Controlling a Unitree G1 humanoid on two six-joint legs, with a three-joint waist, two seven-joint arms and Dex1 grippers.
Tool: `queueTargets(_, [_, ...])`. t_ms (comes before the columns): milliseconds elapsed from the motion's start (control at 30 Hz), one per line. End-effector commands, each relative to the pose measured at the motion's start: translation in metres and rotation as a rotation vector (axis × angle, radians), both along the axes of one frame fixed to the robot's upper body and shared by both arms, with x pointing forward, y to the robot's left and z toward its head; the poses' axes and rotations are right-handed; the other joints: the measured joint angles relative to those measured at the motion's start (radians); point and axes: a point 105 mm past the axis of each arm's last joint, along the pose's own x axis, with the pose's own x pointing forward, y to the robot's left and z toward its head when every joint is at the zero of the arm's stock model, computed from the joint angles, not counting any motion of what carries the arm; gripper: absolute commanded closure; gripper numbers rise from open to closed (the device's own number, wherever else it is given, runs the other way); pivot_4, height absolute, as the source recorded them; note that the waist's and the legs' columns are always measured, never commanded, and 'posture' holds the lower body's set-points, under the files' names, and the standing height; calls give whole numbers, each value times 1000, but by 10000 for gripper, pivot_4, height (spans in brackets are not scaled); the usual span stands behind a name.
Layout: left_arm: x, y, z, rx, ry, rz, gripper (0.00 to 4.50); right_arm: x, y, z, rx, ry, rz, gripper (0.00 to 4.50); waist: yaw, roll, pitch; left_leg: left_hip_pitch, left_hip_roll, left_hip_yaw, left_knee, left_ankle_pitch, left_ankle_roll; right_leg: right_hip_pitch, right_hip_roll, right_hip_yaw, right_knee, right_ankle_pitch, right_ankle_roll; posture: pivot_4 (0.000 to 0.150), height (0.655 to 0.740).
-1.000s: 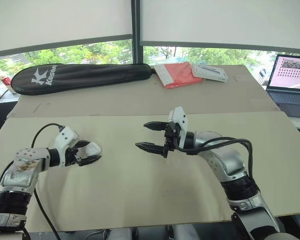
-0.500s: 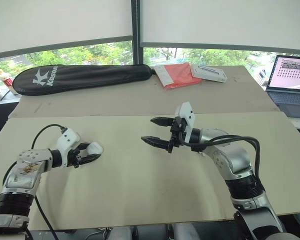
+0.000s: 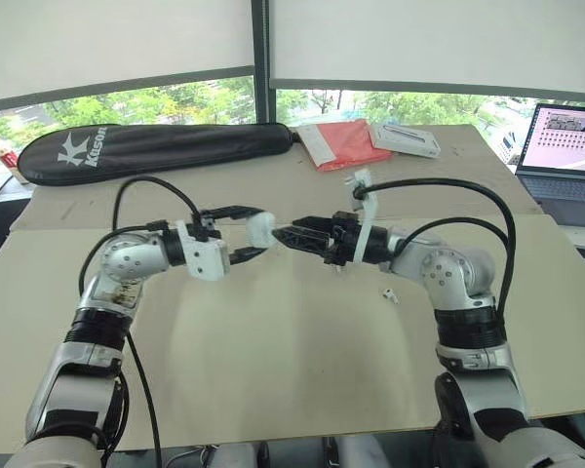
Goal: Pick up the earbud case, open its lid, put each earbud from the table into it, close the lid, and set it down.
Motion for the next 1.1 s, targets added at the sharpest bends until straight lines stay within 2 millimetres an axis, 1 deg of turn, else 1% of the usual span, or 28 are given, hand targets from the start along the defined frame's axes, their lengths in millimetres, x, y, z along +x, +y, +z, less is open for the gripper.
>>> queueTargets(33, [0, -2, 18, -17, -96, -26, 19374, -5, 2, 15, 23, -32, 14, 0, 1, 0, 0, 0, 0, -1, 0, 0, 0, 0, 0, 0, 0, 0, 0, 1500, 7400])
queueTargets(133, [4, -2, 20, -39, -95, -16, 19374, -7, 6, 11, -7, -40, 18, 0, 2, 0, 0, -1, -1, -1, 1, -2, 5, 0, -2, 0, -1, 0, 3, 1500, 7400])
queueTargets(367, [3, -8, 24, -38, -134, -49, 19374, 2, 11, 4, -40, -39, -34, 0, 2, 0, 0, -3, -1, -1, 2, -1, 2, 0, -2, -1, -4, 1, 6, 1500, 7400])
queueTargets(500, [3, -10, 25, -38, -148, -55, 19374, 4, 14, 3, -52, -41, -40, 0, 1, 0, 0, -4, -1, 0, 2, -1, 2, 0, -2, -1, -6, 1, 7, 1500, 7400])
queueTargets(633, [4, -11, 27, -40, -157, -56, 19374, 6, 15, -3, -84, -51, -47, 0, 1, 0, 0, -4, -1, 0, 2, -1, 2, 0, -2, -1, -6, 1, 7, 1500, 7400])
queueTargets(833, [4, -12, 27, -37, -162, -59, 19374, 12, 14, 0, -65, -51, -76, 0, 0, 0, 0, -4, -1, 0, 2, -1, 2, 0, -2, -1, -6, 1, 7, 1500, 7400])
queueTargets(867, [4, -12, 27, -36, -162, -59, 19374, 13, 14, 1, -58, -50, -79, 5150, 0, 0, 0, -4, -1, 0, 2, -1, 2, 0, -2, -1, -6, 1, 7, 1500, 7400])
queueTargets(900, [4, -12, 26, -36, -161, -59, 19374, 13, 14, 1, -54, -49, -81, 8030, 1, 0, 0, -4, -1, 0, 2, -1, 2, 0, -2, -1, -6, 1, 7, 1500, 7400])
queueTargets(1000, [3, -13, 27, -35, -159, -62, 19374, 14, 14, 3, -44, -47, -87, 18604, 0, 0, 0, -4, -1, 0, 2, -1, 2, 0, -1, -1, -6, 2, 7, 1500, 7400])
queueTargets(1033, [3, -13, 27, -35, -159, -62, 19374, 14, 14, 3, -41, -45, -87, 23121, 0, 0, 0, -4, -1, 0, 2, -1, 2, 0, -1, -1, -6, 2, 7, 1500, 7400])
queueTargets(1067, [3, -13, 27, -36, -158, -62, 19374, 14, 14, 3, -40, -44, -86, 25371, 0, 0, 0, -4, -1, 0, 2, -1, 2, 0, -1, -1, -6, 2, 7, 1500, 7400])
queueTargets(1100, [4, -13, 27, -37, -158, -62, 19374, 14, 14, 3, -39, -44, -85, 29017, 0, 0, 0, -4, -1, 0, 2, -1, 2, 0, -1, -1, -6, 1, 7, 1500, 7400])
